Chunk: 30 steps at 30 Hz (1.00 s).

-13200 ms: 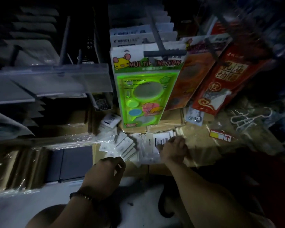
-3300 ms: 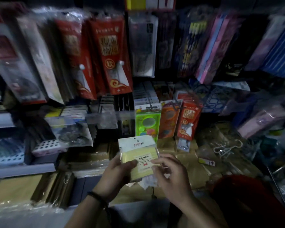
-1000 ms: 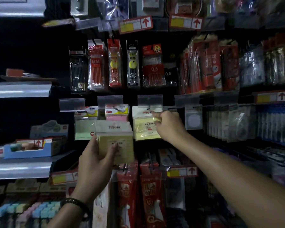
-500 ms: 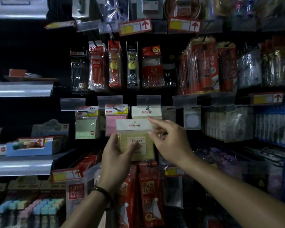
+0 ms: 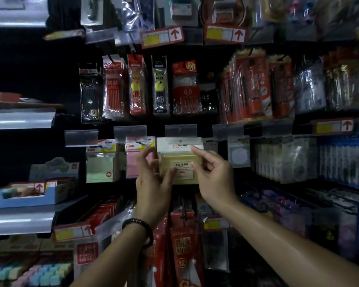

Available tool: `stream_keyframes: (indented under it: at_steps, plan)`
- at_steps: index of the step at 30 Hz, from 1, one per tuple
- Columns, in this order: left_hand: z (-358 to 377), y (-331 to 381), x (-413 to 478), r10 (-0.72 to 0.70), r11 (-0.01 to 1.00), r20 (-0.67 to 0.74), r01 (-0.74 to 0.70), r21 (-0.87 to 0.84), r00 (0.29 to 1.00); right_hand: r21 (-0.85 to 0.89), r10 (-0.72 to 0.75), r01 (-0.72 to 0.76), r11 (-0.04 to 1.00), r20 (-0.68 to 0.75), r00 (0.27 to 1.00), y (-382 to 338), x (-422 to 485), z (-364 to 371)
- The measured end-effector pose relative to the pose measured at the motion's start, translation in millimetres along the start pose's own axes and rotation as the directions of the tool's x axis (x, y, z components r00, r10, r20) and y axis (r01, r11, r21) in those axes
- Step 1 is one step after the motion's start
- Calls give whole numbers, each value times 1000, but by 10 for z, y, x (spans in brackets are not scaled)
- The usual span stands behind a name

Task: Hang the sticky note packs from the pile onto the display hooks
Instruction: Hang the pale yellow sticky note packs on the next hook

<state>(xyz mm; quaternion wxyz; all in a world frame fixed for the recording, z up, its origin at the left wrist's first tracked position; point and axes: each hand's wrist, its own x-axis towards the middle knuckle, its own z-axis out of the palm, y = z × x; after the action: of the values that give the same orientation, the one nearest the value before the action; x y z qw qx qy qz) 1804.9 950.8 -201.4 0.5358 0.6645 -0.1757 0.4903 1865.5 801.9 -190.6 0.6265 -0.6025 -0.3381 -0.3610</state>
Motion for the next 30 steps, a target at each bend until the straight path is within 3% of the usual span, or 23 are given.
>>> stream_keyframes:
  at_steps: [10, 14, 17, 21, 27, 30]
  plan:
    - [-20, -159, 274, 49, 966, 39, -57, 252, 998, -115, 15, -15, 993, 1, 1000, 120, 207, 46]
    - [-63, -204, 399, 31, 914, 103, -70, 399, 994, -258, 12, -1, 966, 40, 999, 162, 285, 36]
    - [-73, -205, 513, 23, 849, 164, -105, 517, 986, -418, 23, 34, 908, 132, 991, 159, 357, 42]
    - [-70, -175, 605, -77, 757, 246, -104, 645, 966, -631, 189, -8, 776, 220, 957, 151, 460, 25]
    - [-34, -73, 621, -243, 641, 270, -55, 766, 932, -767, 343, -9, 642, 276, 898, -2, 532, -43]
    - [-40, -13, 543, -247, 544, 283, -109, 832, 927, -751, 353, -11, 660, 297, 887, -36, 479, -67]
